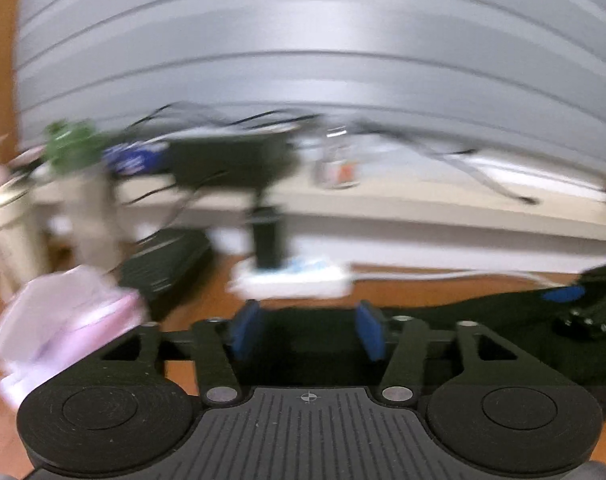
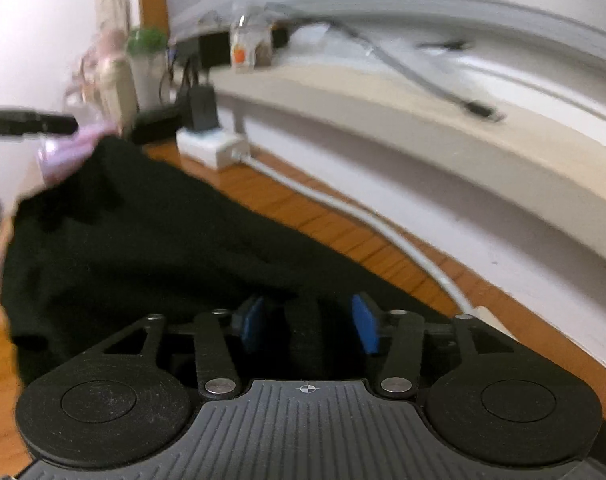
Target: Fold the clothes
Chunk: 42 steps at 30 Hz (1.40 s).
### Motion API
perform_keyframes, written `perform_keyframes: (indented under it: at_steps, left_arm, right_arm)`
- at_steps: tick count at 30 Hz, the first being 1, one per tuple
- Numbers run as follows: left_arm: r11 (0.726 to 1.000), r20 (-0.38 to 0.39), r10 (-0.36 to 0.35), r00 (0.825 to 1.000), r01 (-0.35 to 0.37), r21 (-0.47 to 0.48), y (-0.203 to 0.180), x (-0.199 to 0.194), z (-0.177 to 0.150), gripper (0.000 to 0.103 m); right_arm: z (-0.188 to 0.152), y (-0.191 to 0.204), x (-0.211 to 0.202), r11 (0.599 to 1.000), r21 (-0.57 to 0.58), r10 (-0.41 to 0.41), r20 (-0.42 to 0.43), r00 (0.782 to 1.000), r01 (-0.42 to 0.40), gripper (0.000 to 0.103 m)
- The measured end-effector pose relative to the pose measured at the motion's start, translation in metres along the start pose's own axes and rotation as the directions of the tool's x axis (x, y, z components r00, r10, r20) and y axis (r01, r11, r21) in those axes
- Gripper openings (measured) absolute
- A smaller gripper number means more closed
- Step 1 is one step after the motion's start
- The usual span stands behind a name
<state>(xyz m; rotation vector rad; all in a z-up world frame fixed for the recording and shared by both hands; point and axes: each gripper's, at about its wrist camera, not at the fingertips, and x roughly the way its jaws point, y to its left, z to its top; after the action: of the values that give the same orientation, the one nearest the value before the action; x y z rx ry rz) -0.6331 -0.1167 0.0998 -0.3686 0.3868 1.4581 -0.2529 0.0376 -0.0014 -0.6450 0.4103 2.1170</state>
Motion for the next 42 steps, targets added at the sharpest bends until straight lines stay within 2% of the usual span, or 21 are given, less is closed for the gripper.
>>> perform_keyframes:
  at_steps: [5, 9, 14, 17, 20, 21, 24, 28, 32, 34, 37, 42]
  left_arm:
    - [0.984, -0.021, -0.145, 0.989, 0.146, 0.098, -0.070, 0.035, -0.002, 0.071]
    - [0.955, -0.038, -0.258, 0.965, 0.261, 0.144, -0.127, 0.052, -0.005, 0.072]
    - [0.898, -0.057, -0.342, 0.938, 0.344, 0.273, -0.195, 0.054, -0.010, 0.072]
    - [0.850, -0.091, -0.382, 0.919, 0.389, 0.355, -0.231, 0.051, -0.018, 0.072]
    - [0.787, -0.133, -0.413, 0.901, 0.427, 0.446, -0.262, 0.045, -0.032, 0.057]
    - [0.771, -0.147, -0.419, 0.896, 0.436, 0.464, -0.269, 0.042, -0.037, 0.051]
    - [0.736, -0.165, -0.426, 0.890, 0.447, 0.509, -0.284, 0.034, -0.052, 0.051]
    - [0.735, -0.158, -0.414, 0.897, 0.431, 0.523, -0.288, 0.028, -0.062, 0.050]
    - [0.702, -0.142, -0.416, 0.898, 0.416, 0.578, -0.290, 0.019, -0.066, 0.052]
    - [0.674, -0.136, -0.434, 0.891, 0.421, 0.608, -0.294, 0.012, -0.067, 0.059]
    - [0.615, -0.122, -0.452, 0.883, 0.408, 0.675, -0.305, 0.000, -0.076, 0.059]
    - [0.536, -0.146, -0.476, 0.867, 0.418, 0.734, -0.328, -0.008, -0.095, 0.058]
  right_arm:
    - [-0.011, -0.013, -0.061, 0.998, -0.020, -0.065, -0.035, 0.997, 0.064, 0.051]
    - [-0.036, -0.026, -0.117, 0.991, -0.016, -0.130, -0.052, 0.990, 0.129, 0.051]
    - [-0.076, -0.025, -0.175, 0.984, -0.002, -0.180, -0.056, 0.982, 0.180, 0.049]
    - [-0.097, -0.015, -0.193, 0.982, 0.009, -0.185, -0.066, 0.980, 0.186, 0.049]
    - [-0.114, -0.003, -0.201, 0.983, 0.011, -0.185, -0.075, 0.980, 0.186, 0.049]
    - [-0.118, 0.001, -0.200, 0.983, 0.016, -0.181, -0.080, 0.980, 0.183, 0.049]
    - [-0.125, 0.014, -0.196, 0.984, 0.018, -0.175, -0.086, 0.981, 0.177, 0.049]
    - [-0.133, 0.037, -0.197, 0.985, -0.023, -0.170, -0.104, 0.980, 0.168, 0.049]
    - [-0.146, 0.051, -0.222, 0.979, -0.039, -0.203, -0.127, 0.971, 0.200, 0.049]
    - [-0.155, 0.051, -0.245, 0.971, -0.029, -0.239, -0.132, 0.962, 0.237, 0.049]
    - [-0.174, 0.045, -0.280, 0.953, 0.007, -0.300, -0.150, 0.942, 0.304, 0.050]
    - [-0.213, 0.035, -0.308, 0.919, 0.099, -0.361, -0.179, 0.915, 0.382, 0.050]
